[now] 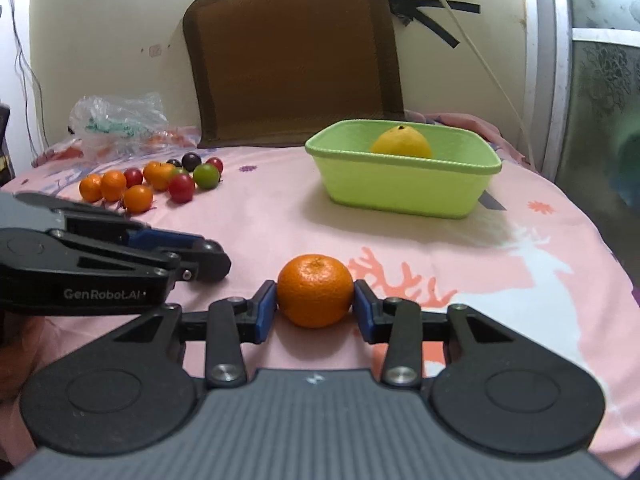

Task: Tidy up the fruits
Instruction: 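Carry plum and tangerine into the green basket and open both grippers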

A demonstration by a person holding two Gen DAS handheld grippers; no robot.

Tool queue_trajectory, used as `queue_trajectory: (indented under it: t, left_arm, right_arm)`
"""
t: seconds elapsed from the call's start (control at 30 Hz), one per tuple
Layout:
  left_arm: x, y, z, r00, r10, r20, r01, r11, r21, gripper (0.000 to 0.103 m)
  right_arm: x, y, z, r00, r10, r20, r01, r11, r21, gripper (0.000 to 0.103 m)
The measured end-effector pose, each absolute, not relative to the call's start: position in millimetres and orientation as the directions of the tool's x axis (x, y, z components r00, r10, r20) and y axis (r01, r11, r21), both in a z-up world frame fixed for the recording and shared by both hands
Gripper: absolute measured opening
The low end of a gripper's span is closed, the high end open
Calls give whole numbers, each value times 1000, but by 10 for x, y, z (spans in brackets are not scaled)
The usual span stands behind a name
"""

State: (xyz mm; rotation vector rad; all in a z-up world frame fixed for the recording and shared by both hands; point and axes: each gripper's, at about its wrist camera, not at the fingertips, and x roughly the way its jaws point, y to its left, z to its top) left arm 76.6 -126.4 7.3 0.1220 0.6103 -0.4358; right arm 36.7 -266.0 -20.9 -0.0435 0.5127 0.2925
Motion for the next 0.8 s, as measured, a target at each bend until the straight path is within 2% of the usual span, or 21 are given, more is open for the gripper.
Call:
queue_trajectory:
  t: [0.03,0.07,0.13,0.2,0.23,0.33,0.53,0.67,0.8]
  left_arm:
    - [766,-1253,67,737,-348,-579,425,905,-3,41]
    - [759,-1249,59,741,-338,-580,414,910,0,45]
    - [765,-1237,48,735,-343,-584,414,910,-14,44]
    - [774,-1249,44,724,-368,-583,437,899,-25,27]
    - [782,-1263,52,717,-378,-586,447,894,-29,26]
    - [839,-1328,122,710,-394,-584,468,883,-28,26]
    - [1277,-1530,479,735,-434,-521,460,884,-89,26]
    - [1652,-1699,605,767,-435,-472,451,888,-86,26]
    - [1920,-1831,552,774,-423,-472,443,893,-73,26]
  right_arm:
    - [373,-2663,-208,829,268,-491,-289,957,33,46]
    - [382,-2671,-209,824,274,-495,-296,955,36,50]
    - [406,-2668,-215,821,284,-496,-301,953,48,50]
    - [390,-2671,-208,828,279,-486,-296,954,43,43]
    - [387,-2678,-202,827,290,-482,-303,951,52,43]
    - [395,-2723,-142,849,291,-440,-294,954,64,43]
    - [731,-2959,139,934,214,-286,-191,976,105,43]
    - [1108,-3066,135,949,147,-280,-118,986,115,43]
    - [1257,-3110,49,955,103,-278,-73,991,115,44]
